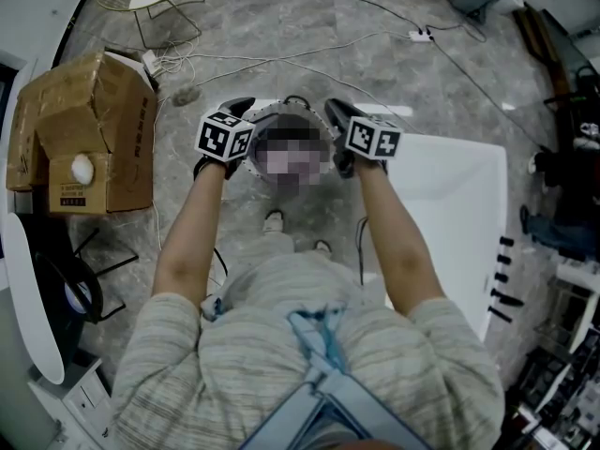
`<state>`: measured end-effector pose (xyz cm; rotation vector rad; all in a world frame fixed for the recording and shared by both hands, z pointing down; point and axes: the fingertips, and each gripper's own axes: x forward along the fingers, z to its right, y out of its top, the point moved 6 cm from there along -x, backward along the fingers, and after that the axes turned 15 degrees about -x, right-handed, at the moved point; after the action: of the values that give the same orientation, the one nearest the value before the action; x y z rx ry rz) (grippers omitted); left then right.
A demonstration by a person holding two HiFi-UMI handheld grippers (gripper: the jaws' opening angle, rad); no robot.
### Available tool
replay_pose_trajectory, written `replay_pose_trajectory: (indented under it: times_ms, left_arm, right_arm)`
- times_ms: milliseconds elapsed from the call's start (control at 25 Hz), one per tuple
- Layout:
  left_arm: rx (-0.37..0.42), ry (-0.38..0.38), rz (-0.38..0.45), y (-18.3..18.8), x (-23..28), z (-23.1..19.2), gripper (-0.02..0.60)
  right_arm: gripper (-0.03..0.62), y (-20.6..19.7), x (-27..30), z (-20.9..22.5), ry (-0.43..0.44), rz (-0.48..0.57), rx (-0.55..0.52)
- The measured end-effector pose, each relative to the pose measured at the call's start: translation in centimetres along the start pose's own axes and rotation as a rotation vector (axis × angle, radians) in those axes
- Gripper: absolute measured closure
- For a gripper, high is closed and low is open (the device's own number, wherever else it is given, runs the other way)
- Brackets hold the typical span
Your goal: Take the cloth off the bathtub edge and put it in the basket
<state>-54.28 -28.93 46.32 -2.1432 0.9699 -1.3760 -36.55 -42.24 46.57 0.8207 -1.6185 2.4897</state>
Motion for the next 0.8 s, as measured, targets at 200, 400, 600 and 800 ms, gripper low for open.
replay_pose_trajectory:
  times_ms: [200,400,600,800]
  left_arm:
    - [-0.003,-0.005,0.011,0.0,0.0,0.2,0.301]
    - [-0.006,-0.017,0.032,0.4,-0.1,0.7,0.301]
    - [-0.023,-0.036,0.081,0.6,-0.6,1.1,0.301]
    - [-0.031,-0.061,0.125,0.9,-1.1,1.3,0.301]
  right_arm:
    - [0.571,0.1,-0.2,-0.3,0.005,0.005,-0.009]
    - [0.571,0.2,-0.4,-0.5,0.013,0.003,-0.022]
    - [0.571,0.4,-0.8,-1.0,0.026,0.021,-0.02]
    - [0.571,0.8,-1.1,-1.8,0.036,0.045,-0.024]
